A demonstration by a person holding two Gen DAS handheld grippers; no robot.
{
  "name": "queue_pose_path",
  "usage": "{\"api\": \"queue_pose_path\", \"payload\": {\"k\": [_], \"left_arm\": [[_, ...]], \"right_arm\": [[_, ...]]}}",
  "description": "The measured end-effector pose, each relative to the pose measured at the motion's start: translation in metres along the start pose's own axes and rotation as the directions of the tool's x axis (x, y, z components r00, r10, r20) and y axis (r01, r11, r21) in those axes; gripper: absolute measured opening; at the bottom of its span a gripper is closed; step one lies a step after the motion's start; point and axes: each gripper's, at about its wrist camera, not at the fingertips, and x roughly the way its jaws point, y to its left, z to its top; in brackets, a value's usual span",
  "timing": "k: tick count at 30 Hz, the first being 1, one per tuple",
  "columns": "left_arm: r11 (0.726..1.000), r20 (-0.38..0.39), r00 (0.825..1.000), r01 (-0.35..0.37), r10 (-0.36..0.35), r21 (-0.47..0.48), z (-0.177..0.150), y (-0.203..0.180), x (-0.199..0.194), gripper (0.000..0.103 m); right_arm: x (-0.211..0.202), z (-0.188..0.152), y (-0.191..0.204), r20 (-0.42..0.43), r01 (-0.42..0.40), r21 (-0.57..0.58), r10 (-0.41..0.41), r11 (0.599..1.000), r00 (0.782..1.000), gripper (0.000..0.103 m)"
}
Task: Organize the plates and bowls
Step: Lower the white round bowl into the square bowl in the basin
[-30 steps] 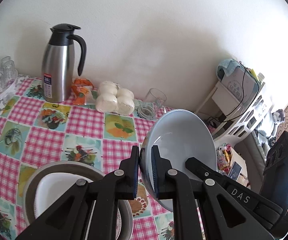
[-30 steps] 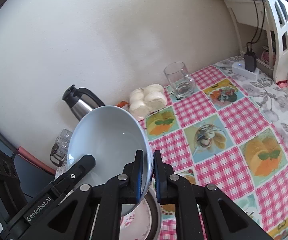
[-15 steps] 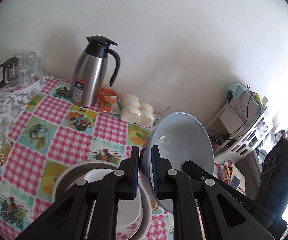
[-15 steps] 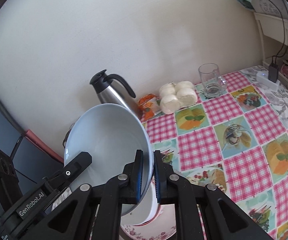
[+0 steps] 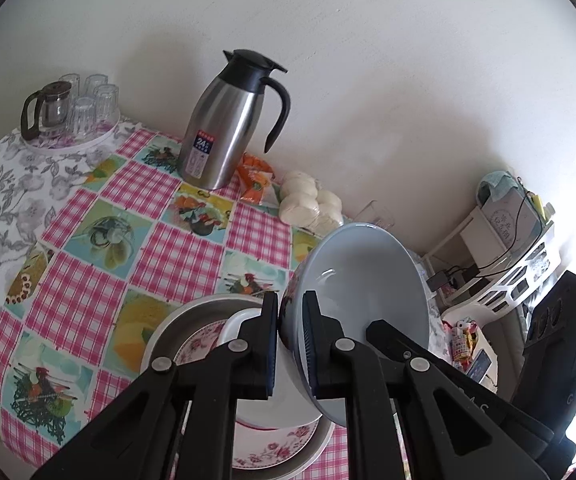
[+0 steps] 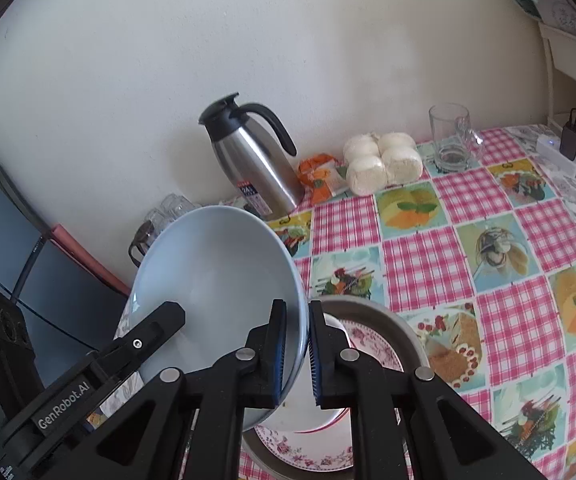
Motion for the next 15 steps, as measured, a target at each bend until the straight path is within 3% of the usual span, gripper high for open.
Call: {"api": "queue_pose_path", "payload": {"k": [15], "left_arm": [[0.995,-0.123,0.988,-0.095,0.091,-0.026,-0.024,0.022,0.029,0.012]], "right_arm": [[0.044,-0.033,-0.007,-0.148,0.074,-0.017,-0.075,0.997,0.986,0.015]]}}
